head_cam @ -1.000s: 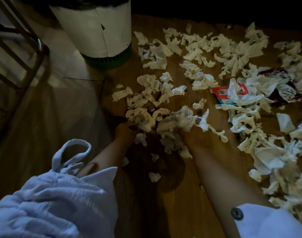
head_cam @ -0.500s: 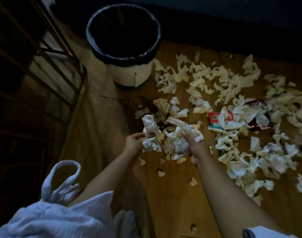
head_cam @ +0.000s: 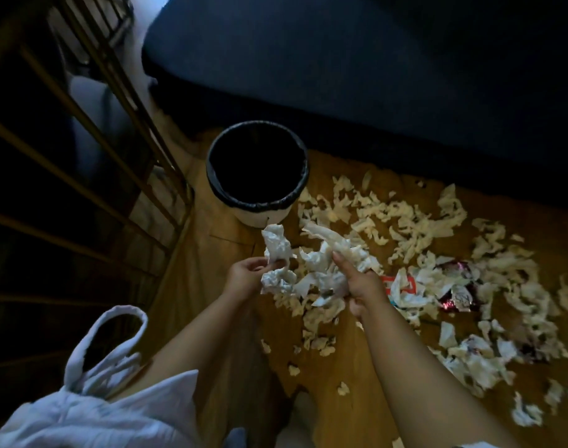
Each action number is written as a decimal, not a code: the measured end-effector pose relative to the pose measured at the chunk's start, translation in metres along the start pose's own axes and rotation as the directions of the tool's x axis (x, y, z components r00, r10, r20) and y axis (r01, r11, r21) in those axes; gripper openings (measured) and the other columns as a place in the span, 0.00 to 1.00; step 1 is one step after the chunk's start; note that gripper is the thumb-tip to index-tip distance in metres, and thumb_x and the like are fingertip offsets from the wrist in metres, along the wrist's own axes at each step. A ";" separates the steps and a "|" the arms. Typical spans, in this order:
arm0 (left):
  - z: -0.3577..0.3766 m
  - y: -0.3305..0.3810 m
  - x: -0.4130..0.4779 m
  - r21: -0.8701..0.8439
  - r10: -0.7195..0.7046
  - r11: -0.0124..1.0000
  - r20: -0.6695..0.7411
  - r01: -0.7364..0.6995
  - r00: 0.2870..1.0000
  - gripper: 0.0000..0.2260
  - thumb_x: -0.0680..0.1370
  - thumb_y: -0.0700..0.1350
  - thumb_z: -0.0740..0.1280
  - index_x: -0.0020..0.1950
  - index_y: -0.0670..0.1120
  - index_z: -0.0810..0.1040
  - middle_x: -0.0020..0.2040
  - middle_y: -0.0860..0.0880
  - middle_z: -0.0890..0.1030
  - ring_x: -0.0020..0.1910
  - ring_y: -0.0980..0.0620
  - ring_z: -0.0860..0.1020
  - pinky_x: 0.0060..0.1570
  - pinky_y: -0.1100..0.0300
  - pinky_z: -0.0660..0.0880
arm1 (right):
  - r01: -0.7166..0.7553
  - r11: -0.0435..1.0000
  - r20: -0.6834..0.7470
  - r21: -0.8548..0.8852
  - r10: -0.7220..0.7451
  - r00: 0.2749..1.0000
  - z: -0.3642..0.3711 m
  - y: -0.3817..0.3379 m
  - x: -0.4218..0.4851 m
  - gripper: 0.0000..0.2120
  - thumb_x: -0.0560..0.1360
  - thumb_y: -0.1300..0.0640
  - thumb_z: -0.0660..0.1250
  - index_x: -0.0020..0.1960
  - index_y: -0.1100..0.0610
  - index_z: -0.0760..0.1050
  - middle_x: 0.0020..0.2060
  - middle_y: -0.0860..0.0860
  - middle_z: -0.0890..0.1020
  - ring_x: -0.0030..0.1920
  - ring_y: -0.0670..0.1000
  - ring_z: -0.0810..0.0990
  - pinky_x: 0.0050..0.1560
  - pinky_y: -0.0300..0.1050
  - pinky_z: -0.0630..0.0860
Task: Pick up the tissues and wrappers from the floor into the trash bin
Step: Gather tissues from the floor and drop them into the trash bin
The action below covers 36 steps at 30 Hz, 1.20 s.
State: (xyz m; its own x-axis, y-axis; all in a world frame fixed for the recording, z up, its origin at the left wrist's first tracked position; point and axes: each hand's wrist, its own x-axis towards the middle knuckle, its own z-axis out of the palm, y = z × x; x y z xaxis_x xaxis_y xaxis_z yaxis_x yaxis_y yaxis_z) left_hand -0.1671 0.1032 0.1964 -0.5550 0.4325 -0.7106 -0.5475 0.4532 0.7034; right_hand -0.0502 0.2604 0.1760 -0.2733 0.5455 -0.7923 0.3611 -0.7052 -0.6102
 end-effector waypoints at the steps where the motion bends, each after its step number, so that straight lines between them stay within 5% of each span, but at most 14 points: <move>1: 0.000 0.009 0.001 -0.013 0.002 1.000 -0.020 -0.002 1.000 0.16 0.76 0.37 0.64 0.63 0.34 0.72 0.50 0.42 0.78 0.37 0.55 0.75 0.24 0.74 0.73 | -0.004 1.000 0.015 -0.007 0.004 1.000 0.003 -0.010 0.002 0.39 0.59 0.48 0.79 0.65 0.61 0.70 0.60 0.57 0.78 0.59 0.56 0.76 0.61 0.52 0.73; 5: -0.005 0.036 0.017 -0.074 0.001 0.997 -0.108 -0.009 0.994 0.16 0.77 0.36 0.63 0.64 0.33 0.70 0.55 0.37 0.77 0.36 0.54 0.75 0.24 0.72 0.73 | 0.036 0.999 0.071 -0.024 -0.034 0.997 0.021 -0.049 0.015 0.29 0.65 0.51 0.76 0.61 0.61 0.73 0.54 0.55 0.80 0.56 0.56 0.78 0.62 0.54 0.73; 9: -0.012 0.066 0.050 -0.146 0.017 0.988 -0.157 -0.040 0.988 0.15 0.77 0.34 0.62 0.64 0.35 0.71 0.61 0.35 0.76 0.37 0.53 0.75 0.29 0.68 0.76 | 0.079 0.996 0.142 -0.029 -0.074 0.987 0.052 -0.085 0.045 0.24 0.68 0.52 0.74 0.59 0.61 0.74 0.52 0.55 0.81 0.49 0.52 0.80 0.50 0.48 0.78; 14: -0.024 0.106 0.111 -0.170 0.038 0.983 -0.193 -0.072 0.980 0.16 0.76 0.33 0.64 0.64 0.35 0.71 0.60 0.35 0.76 0.38 0.53 0.76 0.31 0.67 0.76 | 0.102 0.994 0.164 0.028 -0.105 0.981 0.107 -0.125 0.091 0.23 0.69 0.55 0.74 0.60 0.62 0.75 0.49 0.54 0.81 0.49 0.54 0.81 0.52 0.49 0.79; 16: -0.029 0.120 0.142 -0.168 0.042 0.983 -0.206 -0.077 0.978 0.16 0.76 0.35 0.66 0.63 0.34 0.72 0.56 0.37 0.78 0.37 0.53 0.76 0.29 0.67 0.76 | 0.107 0.994 0.163 0.015 -0.108 0.981 0.130 -0.136 0.114 0.25 0.67 0.53 0.75 0.60 0.63 0.74 0.51 0.56 0.82 0.51 0.55 0.81 0.55 0.52 0.78; 21: -0.042 0.137 0.212 -0.128 -0.015 0.991 -0.283 -0.023 0.959 0.20 0.71 0.46 0.74 0.57 0.37 0.77 0.49 0.41 0.82 0.46 0.43 0.80 0.49 0.50 0.77 | 0.081 0.996 0.129 -0.049 -0.074 0.989 0.183 -0.145 0.170 0.47 0.54 0.41 0.79 0.64 0.64 0.70 0.61 0.57 0.77 0.60 0.58 0.76 0.63 0.59 0.73; 23: -0.048 0.139 0.236 -0.099 -0.030 0.995 -0.281 0.002 0.959 0.17 0.70 0.48 0.74 0.54 0.40 0.78 0.48 0.42 0.82 0.44 0.45 0.79 0.42 0.54 0.76 | 0.059 0.995 0.129 -0.084 -0.048 0.991 0.198 -0.144 0.191 0.54 0.45 0.37 0.79 0.65 0.61 0.69 0.62 0.57 0.77 0.60 0.59 0.77 0.62 0.62 0.73; 26: -0.054 0.141 0.263 -0.065 -0.039 0.998 -0.267 0.023 0.963 0.14 0.71 0.48 0.73 0.52 0.42 0.78 0.45 0.46 0.80 0.39 0.51 0.76 0.34 0.60 0.71 | 0.027 0.992 0.121 -0.124 -0.012 0.993 0.217 -0.143 0.211 0.40 0.60 0.44 0.78 0.65 0.61 0.70 0.58 0.54 0.78 0.59 0.59 0.77 0.62 0.59 0.73; 30: -0.057 0.138 0.290 -0.088 -0.066 0.995 -0.233 0.047 0.970 0.16 0.72 0.45 0.72 0.57 0.40 0.76 0.45 0.47 0.78 0.42 0.52 0.77 0.42 0.59 0.76 | 0.000 0.981 0.099 -0.195 0.020 0.995 0.230 -0.138 0.234 0.31 0.65 0.46 0.75 0.63 0.60 0.72 0.57 0.56 0.79 0.56 0.59 0.79 0.60 0.58 0.75; 33: -0.057 0.134 0.302 -0.123 -0.067 0.991 -0.193 0.043 0.979 0.15 0.75 0.41 0.69 0.59 0.37 0.75 0.45 0.44 0.79 0.39 0.54 0.78 0.36 0.64 0.76 | -0.022 0.981 0.151 -0.193 0.052 0.987 0.233 -0.137 0.237 0.21 0.72 0.54 0.70 0.63 0.58 0.72 0.55 0.55 0.80 0.47 0.55 0.80 0.45 0.50 0.79; 36: -0.059 0.127 0.306 -0.089 -0.055 0.995 -0.199 0.038 0.979 0.12 0.75 0.40 0.69 0.57 0.39 0.77 0.51 0.42 0.79 0.42 0.54 0.78 0.38 0.64 0.74 | -0.040 0.979 0.180 -0.202 0.077 0.981 0.229 -0.135 0.241 0.21 0.75 0.55 0.67 0.67 0.53 0.71 0.64 0.56 0.75 0.60 0.58 0.75 0.48 0.50 0.77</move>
State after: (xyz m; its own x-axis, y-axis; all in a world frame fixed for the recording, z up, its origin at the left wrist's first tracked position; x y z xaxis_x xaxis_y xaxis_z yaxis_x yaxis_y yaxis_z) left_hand -0.4431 0.2473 0.0697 -0.6376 0.2434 -0.7309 -0.6215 0.3982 0.6747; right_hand -0.3692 0.3833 0.0670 -0.4007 0.3989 -0.8248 0.5443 -0.6205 -0.5645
